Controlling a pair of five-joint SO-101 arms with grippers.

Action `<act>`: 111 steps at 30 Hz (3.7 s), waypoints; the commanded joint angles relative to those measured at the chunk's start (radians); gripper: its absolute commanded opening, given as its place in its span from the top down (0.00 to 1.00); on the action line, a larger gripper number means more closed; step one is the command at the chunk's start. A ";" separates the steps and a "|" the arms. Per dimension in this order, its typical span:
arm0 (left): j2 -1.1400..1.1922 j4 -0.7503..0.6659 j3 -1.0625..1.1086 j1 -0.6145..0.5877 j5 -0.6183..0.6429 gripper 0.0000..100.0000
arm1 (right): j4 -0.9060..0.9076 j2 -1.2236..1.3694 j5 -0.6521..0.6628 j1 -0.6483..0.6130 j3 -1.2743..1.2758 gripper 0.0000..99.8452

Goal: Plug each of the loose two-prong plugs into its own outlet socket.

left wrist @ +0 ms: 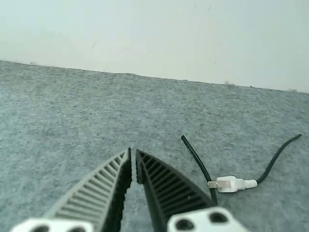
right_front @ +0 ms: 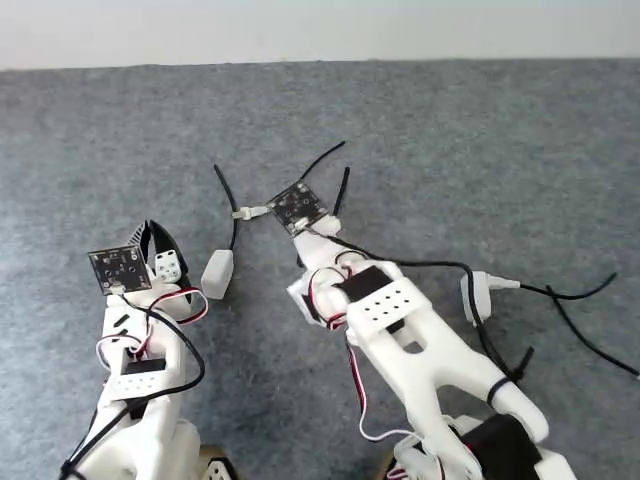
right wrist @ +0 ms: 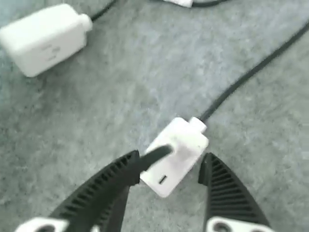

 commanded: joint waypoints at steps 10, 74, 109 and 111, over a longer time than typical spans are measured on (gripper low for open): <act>-0.015 -0.021 0.005 -0.006 0.005 0.88 | -0.039 0.065 0.017 0.033 -0.052 0.73; -0.014 -0.021 0.019 0.002 0.008 0.87 | 0.248 -0.205 0.003 0.857 -0.267 0.86; -0.012 -0.021 -0.001 -0.006 0.006 0.99 | 0.177 -0.650 0.267 -0.065 0.206 0.99; -0.012 -0.021 -0.001 -0.006 0.006 0.99 | 0.142 -0.559 0.232 -0.031 0.178 0.99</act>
